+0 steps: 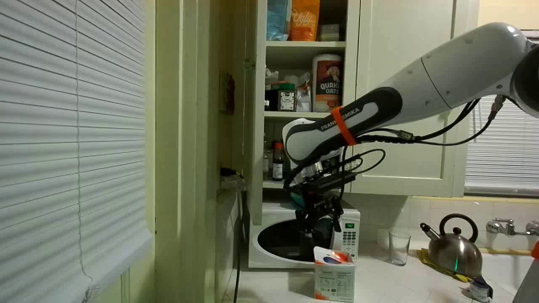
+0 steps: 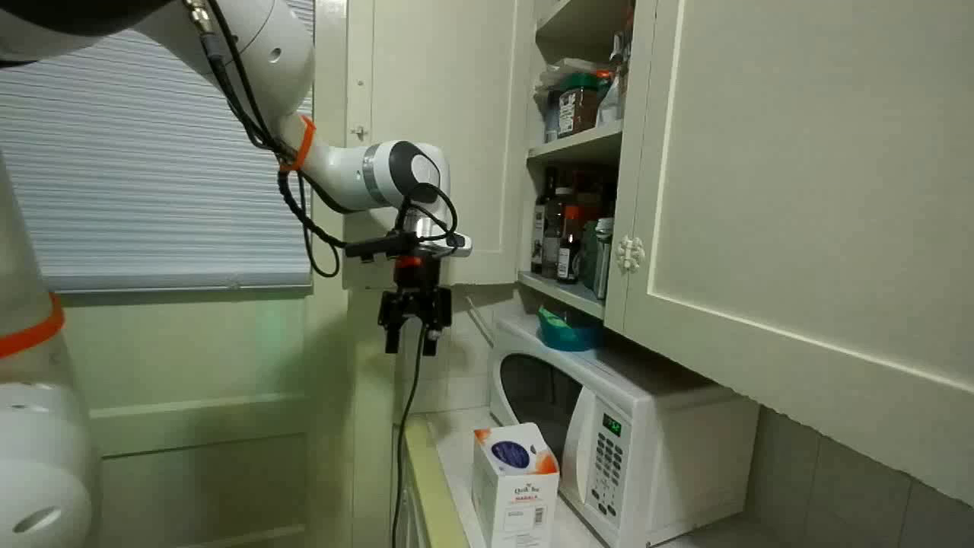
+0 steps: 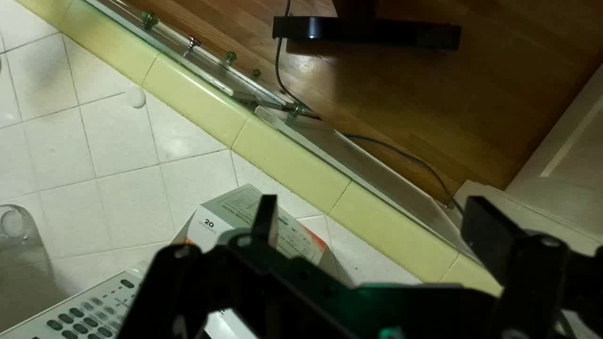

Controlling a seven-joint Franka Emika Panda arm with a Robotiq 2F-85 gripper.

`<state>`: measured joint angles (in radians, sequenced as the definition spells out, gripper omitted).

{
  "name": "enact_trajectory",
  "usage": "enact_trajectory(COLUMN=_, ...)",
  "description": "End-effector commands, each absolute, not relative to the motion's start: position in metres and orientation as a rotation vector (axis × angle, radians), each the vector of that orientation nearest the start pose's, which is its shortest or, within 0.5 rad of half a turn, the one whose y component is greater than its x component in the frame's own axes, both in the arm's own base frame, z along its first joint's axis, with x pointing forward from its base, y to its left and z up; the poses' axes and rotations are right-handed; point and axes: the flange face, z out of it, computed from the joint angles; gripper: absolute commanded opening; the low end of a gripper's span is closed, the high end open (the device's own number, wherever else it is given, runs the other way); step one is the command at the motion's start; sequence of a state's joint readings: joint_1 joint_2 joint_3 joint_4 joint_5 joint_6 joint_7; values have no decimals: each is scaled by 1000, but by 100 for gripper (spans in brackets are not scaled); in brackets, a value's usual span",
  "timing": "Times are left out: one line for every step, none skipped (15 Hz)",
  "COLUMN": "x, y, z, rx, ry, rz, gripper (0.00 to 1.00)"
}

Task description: Put the bowl in the top cabinet

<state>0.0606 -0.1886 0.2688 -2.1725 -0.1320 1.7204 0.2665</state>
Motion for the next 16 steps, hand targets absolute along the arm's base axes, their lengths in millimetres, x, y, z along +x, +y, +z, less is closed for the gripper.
enact_trajectory(x=443, y=143, z=452, rx=-3367, ry=-150, rz=354, gripper=100)
enact_trajectory(x=443, y=143, z=452, rx=-3367, ry=-150, rz=354, gripper=100)
enact_trajectory(x=443, y=143, z=452, rx=-3367, ry=-150, rz=354, gripper=100)
enact_trajectory(x=443, y=143, z=452, rx=-3367, ry=-150, rz=354, gripper=100)
enact_trajectory(x=443, y=143, z=452, rx=-3367, ry=-150, rz=354, gripper=100)
enact_trajectory(x=443, y=143, z=452, rx=-3367, ry=-150, rz=354, gripper=100)
enact_trajectory(x=443, y=143, z=452, rx=-3367, ry=-150, rz=354, gripper=100)
enact_trajectory(x=449, y=144, z=451, rx=-3348, ry=-13, rz=324, gripper=100)
enact_trajectory(x=455, y=144, z=454, rx=-3353, ry=90, rz=231, gripper=100)
enact_trajectory(x=463, y=145, z=459, rx=-3319, ry=149, rz=167, gripper=100)
enact_trajectory(x=470, y=145, z=462, rx=-3300, ry=197, rz=90, gripper=100)
enact_trajectory(x=479, y=143, z=467, rx=-3278, ry=234, rz=4, gripper=100)
enact_trajectory(x=486, y=142, z=470, rx=-3256, ry=258, rz=-59, gripper=100)
enact_trajectory(x=495, y=139, z=477, rx=-3235, ry=262, rz=-130, gripper=100)
enact_trajectory(x=501, y=137, z=480, rx=-3221, ry=264, rz=-181, gripper=100)
enact_trajectory(x=508, y=127, z=486, rx=-3205, ry=329, rz=-233, gripper=100)
